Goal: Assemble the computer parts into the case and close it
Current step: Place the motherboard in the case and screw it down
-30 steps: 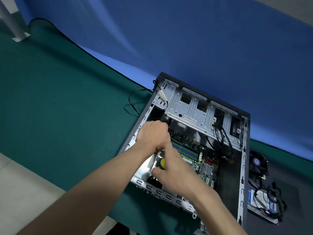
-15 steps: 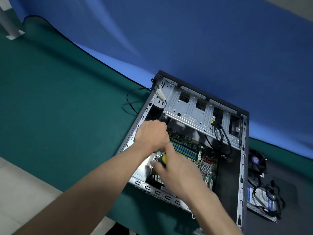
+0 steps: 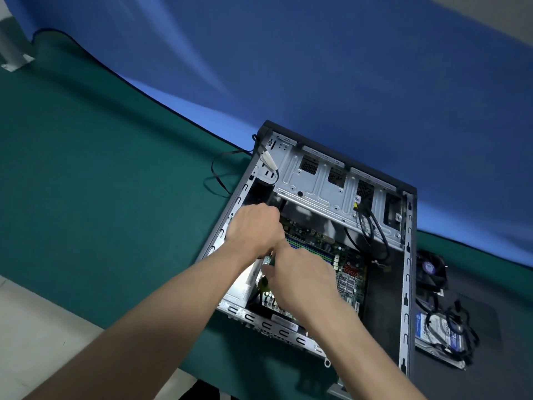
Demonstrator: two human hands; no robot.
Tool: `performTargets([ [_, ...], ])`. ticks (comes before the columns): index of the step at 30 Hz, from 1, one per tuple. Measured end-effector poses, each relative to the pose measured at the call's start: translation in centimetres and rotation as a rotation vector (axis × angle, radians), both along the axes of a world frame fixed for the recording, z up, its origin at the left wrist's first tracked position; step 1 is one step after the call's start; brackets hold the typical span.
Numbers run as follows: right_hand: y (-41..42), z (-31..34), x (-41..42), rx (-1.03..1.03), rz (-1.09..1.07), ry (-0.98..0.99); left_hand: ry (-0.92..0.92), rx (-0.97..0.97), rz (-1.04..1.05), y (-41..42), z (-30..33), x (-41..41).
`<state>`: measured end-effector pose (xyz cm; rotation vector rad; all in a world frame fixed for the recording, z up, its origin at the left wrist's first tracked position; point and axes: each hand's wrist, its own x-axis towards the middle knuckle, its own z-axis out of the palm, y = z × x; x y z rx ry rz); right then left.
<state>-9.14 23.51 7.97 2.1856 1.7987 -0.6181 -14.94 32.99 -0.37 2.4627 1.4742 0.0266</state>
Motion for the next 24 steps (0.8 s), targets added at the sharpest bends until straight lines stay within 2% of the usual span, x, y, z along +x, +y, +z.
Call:
performTargets([
  [9,-0.5,1.7,1.2,-0.149,-0.005,-0.025,-0.111,-0.037,0.003,-0.4,0.6,-0.4],
  [13,-1.9,1.1,1.7,-0.174,0.116,-0.185,-0.168,-0.028,-0.029,-0.8,0.8,-0.7],
  [17,-4.1,-0.4,3.4,-0.064,0.095,-0.267,-0.195,-0.033,-0.031,-1.5,0.7,-1.0],
  [20,-5.6,-0.6,5.8,0.054,-0.018,-0.219,-0.217,-0.03,0.009,-2.0,0.5,-1.0],
  [24,-7.9,0.1,9.7,0.232,-0.135,-0.112,-0.282,-0.054,0.163,-2.7,1.2,0.3],
])
